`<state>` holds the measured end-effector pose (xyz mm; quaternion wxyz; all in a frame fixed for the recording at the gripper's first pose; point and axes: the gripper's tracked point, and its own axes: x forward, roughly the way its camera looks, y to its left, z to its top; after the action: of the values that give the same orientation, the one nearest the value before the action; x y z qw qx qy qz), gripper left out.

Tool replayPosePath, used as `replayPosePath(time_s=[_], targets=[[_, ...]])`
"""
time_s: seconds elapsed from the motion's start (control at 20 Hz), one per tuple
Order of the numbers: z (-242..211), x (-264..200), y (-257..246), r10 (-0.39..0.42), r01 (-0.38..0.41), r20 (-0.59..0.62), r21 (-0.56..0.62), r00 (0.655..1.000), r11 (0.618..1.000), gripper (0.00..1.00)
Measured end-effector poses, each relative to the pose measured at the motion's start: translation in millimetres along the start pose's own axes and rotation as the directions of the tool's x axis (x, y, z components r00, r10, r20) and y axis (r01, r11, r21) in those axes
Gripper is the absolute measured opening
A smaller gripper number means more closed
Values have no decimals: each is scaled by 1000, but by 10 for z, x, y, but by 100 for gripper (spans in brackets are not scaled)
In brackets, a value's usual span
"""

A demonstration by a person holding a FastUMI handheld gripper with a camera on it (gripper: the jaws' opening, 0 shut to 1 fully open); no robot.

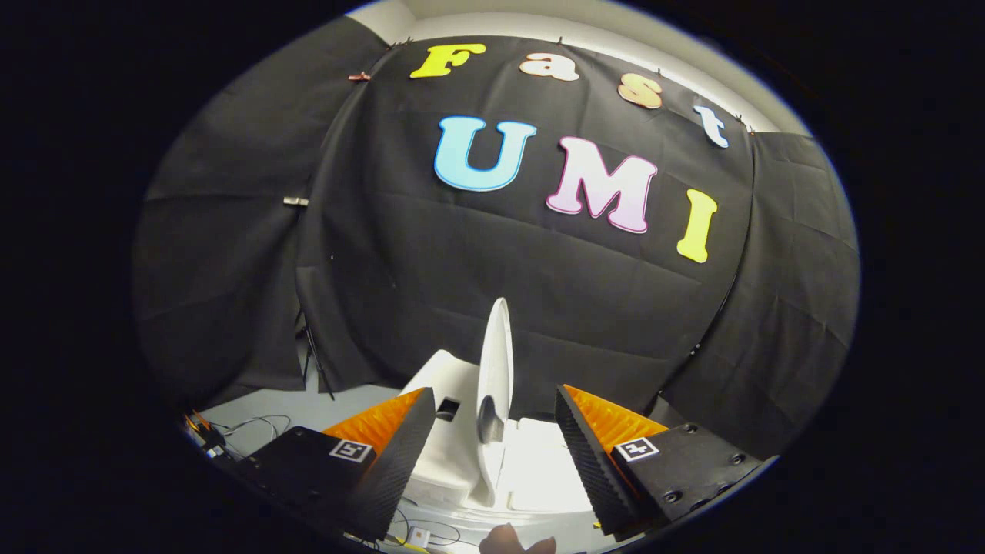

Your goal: Open the toilet lid.

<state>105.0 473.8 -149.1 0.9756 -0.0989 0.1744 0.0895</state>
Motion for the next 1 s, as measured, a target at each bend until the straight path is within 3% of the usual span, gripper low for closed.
replayPosePath(time_s=[0.5, 1.0], targets=[[754, -650, -800, 19, -29, 116, 92, 993, 995, 98], [1029, -1388, -2153, -66, 31, 208, 169, 976, 985, 98]])
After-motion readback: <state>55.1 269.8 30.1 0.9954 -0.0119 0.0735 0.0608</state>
